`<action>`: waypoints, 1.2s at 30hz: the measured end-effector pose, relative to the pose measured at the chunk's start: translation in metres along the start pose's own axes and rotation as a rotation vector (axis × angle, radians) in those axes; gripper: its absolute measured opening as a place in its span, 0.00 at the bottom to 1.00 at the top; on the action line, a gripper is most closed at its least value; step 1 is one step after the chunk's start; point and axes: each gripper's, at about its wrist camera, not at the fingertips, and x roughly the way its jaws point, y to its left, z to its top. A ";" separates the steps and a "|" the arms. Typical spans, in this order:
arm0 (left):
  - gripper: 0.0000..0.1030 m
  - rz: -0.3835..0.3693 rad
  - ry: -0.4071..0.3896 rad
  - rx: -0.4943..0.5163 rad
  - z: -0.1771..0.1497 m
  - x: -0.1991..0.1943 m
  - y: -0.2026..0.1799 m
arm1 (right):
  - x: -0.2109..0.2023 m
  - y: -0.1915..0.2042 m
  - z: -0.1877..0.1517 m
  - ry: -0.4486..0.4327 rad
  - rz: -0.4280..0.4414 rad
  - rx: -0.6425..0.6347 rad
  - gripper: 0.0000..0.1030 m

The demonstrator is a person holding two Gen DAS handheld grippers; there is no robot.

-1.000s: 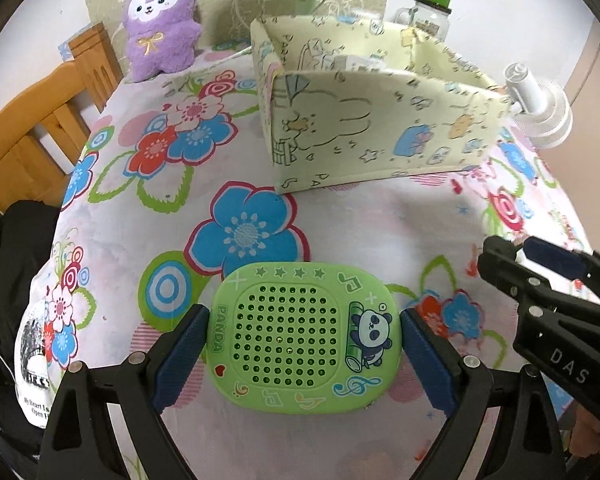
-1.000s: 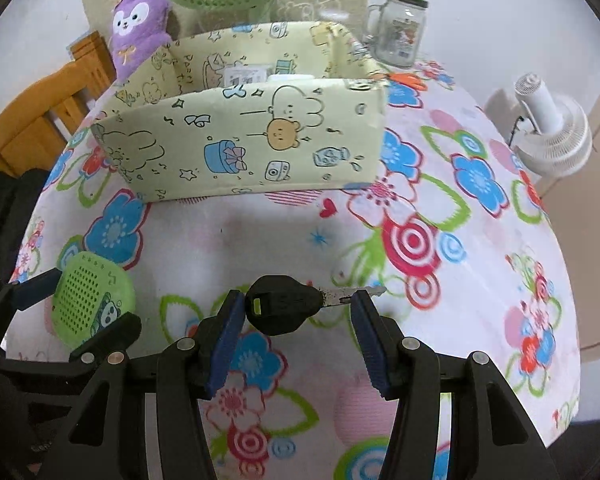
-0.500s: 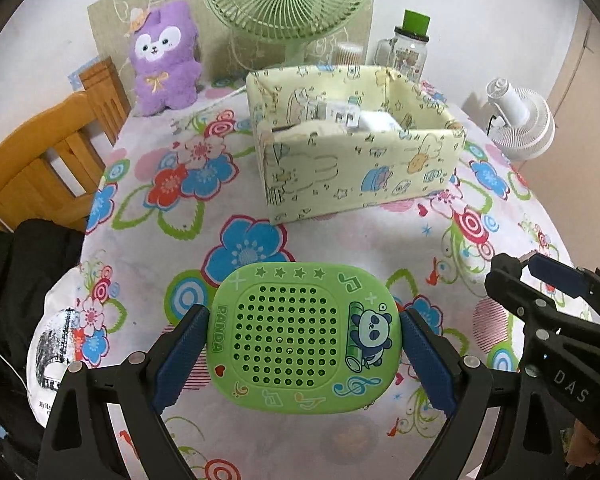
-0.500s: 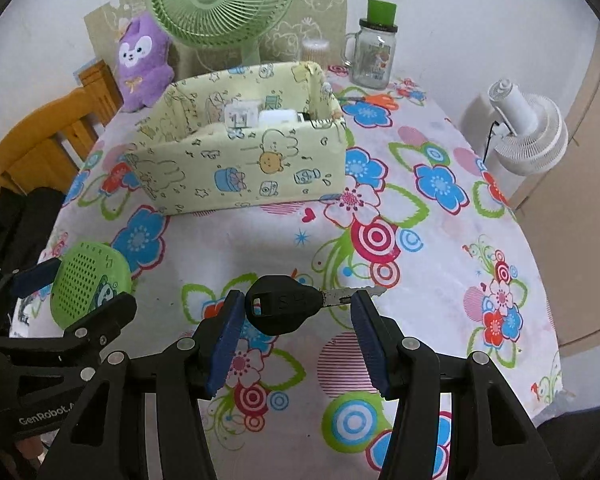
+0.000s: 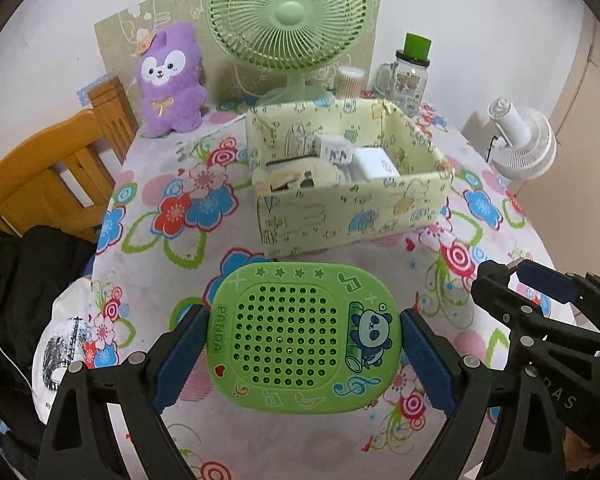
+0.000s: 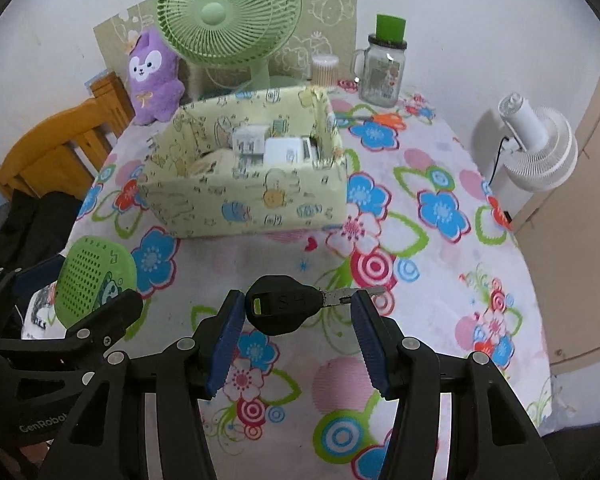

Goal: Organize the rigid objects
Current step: 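Lift the speaker pad and car key with both tools toward the fabric box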

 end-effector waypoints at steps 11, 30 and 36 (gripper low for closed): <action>0.92 0.015 -0.040 -0.017 0.025 -0.015 -0.001 | -0.014 -0.004 0.028 -0.031 0.016 -0.005 0.55; 0.92 0.031 -0.088 -0.016 0.077 -0.008 -0.008 | -0.012 -0.018 0.081 -0.086 0.017 -0.024 0.56; 0.92 0.044 -0.081 -0.008 0.095 0.007 -0.009 | 0.002 -0.024 0.100 -0.085 0.030 -0.020 0.56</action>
